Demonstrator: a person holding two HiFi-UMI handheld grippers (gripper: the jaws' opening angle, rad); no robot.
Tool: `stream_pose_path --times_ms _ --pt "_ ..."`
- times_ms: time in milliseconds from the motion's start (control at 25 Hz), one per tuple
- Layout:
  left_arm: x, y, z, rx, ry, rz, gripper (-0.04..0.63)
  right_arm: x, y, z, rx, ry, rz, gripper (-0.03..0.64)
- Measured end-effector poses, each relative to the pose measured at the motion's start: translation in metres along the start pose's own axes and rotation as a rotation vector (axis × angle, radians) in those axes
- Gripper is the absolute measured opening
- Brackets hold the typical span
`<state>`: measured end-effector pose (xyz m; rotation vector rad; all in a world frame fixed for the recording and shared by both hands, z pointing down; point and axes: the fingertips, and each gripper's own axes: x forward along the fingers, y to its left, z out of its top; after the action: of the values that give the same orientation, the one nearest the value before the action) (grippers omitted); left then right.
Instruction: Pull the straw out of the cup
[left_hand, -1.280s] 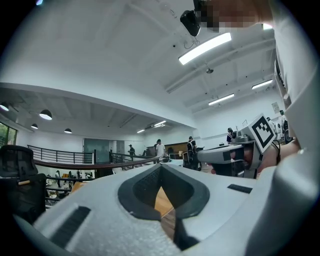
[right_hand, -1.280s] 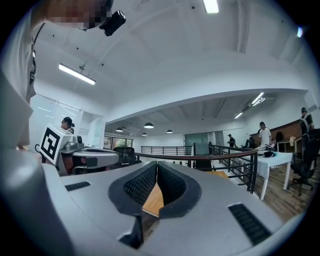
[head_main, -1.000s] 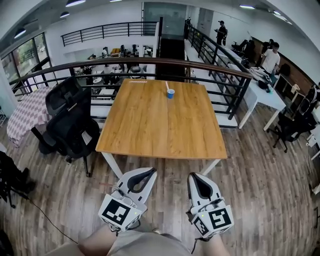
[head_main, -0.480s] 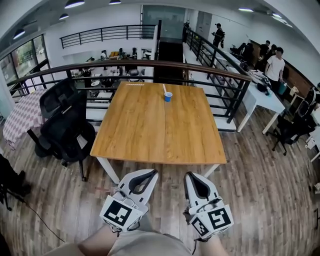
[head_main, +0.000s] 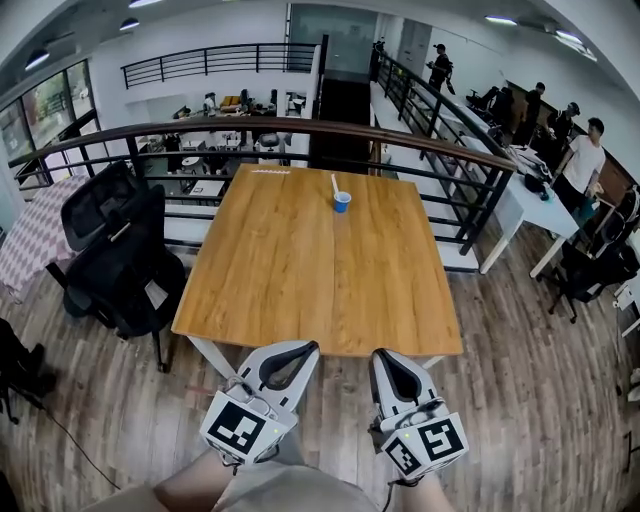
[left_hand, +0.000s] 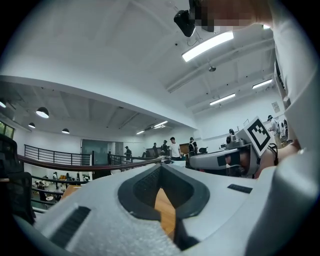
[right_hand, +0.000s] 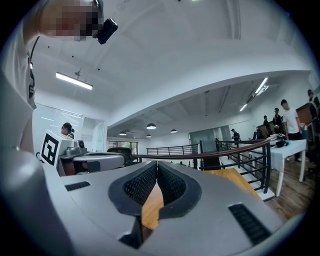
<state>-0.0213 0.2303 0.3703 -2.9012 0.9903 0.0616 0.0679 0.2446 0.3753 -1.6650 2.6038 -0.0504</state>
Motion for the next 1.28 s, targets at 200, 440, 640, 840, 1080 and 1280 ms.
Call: stream_pose_path --times_ms 200,440,640,840,1080,1280 --pt "0.046 0.048 -0.006 -0.009 0.012 -0.021 0.012 0.060 -0.033 -0.004 0.020 0.008 -0.007 0.020" --pt "0.110 0.116 -0.016 -0.017 0.051 -0.036 0.012 0.138 -0.075 -0.003 0.030 0.032 -0.006 0.021" --pt "0.154 0.165 -0.023 -0.039 0.078 -0.048 0.012 0.192 -0.104 0.001 0.029 0.063 -0.015 0.021" --pt "0.188 0.211 -0.033 -0.059 0.091 -0.055 0.012 0.243 -0.128 -0.004 0.040 0.086 -0.034 0.020" --pt "0.214 0.254 -0.038 -0.076 0.089 -0.073 0.012 0.291 -0.142 -0.004 0.038 0.102 -0.052 0.021" --pt "0.229 0.284 -0.042 -0.089 0.098 -0.085 0.012 0.325 -0.149 -0.001 0.033 0.117 -0.062 0.021"
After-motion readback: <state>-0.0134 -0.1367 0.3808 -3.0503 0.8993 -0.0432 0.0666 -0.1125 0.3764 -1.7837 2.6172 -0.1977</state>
